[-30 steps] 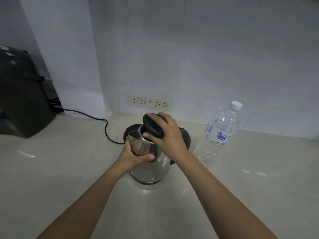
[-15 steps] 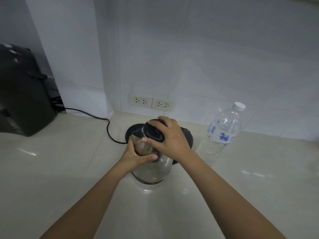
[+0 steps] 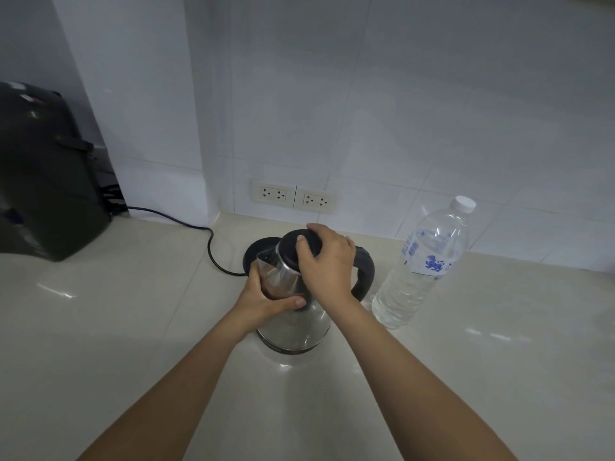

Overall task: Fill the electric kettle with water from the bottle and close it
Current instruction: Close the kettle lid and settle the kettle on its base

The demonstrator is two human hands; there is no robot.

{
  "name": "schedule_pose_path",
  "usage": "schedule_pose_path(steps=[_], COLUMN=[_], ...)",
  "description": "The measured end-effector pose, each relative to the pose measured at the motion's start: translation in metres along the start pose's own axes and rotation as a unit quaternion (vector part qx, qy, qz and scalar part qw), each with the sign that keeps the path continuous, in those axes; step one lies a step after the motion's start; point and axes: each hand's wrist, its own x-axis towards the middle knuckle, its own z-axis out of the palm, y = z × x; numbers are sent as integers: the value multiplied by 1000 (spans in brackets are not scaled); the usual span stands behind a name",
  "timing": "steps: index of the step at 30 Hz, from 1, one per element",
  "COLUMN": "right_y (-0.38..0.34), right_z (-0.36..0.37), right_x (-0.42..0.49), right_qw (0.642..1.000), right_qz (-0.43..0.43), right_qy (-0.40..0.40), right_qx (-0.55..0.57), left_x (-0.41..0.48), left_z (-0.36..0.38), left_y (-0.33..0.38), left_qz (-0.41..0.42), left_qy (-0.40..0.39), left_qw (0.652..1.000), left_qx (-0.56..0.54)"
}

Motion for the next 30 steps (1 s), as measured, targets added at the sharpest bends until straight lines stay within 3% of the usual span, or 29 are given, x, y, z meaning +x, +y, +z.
schedule_pose_path(steps=[7,13,16,19,23,25,27,30], right_y=[1,9,8,10,34,52,67,73], right_z=[8,6,-4,-21,-41,-40,-30,-17], right_x=[-2,-3,0,2,16,17,8,-1], right_qw=[998,991,993,991,939,907,879,853], right_qz=[-37,-70,-64,12,222,332,406,435], right_qy=[45,-8,-69,-18,149,133,60,55], right_qx=[-5,-115,-67,128,215,221,242,284], left_x=[1,2,4,5,8,9,10,10], left_z=[-2,-3,-6,-10,-19,-22,-24,-23], left_y=[-2,-3,-4,-2,4,7,11,20], left_qz=[-7,-9,-11,-22,-46,-54,-54,-41], left_qy=[-4,-8,-16,-27,-54,-69,-74,-62], left_qw=[1000,1000,1000,998,994,993,991,987], left_qx=[0,3,22,50,84,82,94,145])
